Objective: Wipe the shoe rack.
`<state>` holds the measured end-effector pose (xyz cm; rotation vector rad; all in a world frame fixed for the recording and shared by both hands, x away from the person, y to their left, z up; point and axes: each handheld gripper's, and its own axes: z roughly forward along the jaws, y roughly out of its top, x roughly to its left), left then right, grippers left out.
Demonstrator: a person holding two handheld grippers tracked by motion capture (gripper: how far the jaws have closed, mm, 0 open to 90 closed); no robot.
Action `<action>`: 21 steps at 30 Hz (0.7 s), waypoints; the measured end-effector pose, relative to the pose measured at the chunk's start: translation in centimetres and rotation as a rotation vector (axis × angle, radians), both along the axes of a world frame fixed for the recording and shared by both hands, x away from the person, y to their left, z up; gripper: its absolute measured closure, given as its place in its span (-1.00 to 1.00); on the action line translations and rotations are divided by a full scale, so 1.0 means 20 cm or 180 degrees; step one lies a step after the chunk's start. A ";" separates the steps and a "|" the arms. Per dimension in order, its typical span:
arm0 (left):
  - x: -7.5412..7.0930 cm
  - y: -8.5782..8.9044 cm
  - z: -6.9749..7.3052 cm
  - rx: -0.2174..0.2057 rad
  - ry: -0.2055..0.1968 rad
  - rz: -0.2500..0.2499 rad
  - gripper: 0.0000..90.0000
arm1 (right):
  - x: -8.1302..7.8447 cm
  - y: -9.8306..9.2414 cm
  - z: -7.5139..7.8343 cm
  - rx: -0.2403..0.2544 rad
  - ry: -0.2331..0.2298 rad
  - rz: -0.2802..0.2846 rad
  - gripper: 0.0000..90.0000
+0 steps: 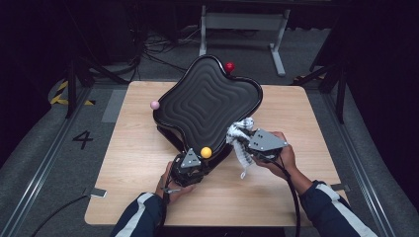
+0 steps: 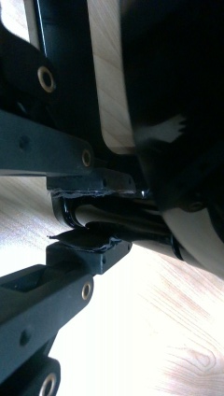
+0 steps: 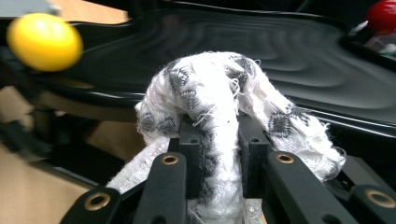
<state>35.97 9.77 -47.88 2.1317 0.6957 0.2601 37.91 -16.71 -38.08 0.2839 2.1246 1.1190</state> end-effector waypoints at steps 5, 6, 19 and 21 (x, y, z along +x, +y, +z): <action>0.00 0.00 0.00 0.0001 -0.0007 -0.0005 0.59 | -0.06 0.05 -0.03 -0.0095 0.0050 0.0162 0.70; 0.00 0.00 0.00 0.0000 -0.0009 -0.0005 0.59 | -0.06 0.06 -0.03 -0.0102 0.0052 0.0181 0.70; 0.00 0.00 0.00 0.0004 -0.0007 0.0012 0.56 | -0.20 0.20 -0.11 -0.0279 0.0177 0.0643 0.71; 0.00 0.00 0.00 0.0010 -0.0003 0.0013 0.56 | -0.20 0.21 -0.12 -0.0292 0.0149 0.0628 0.71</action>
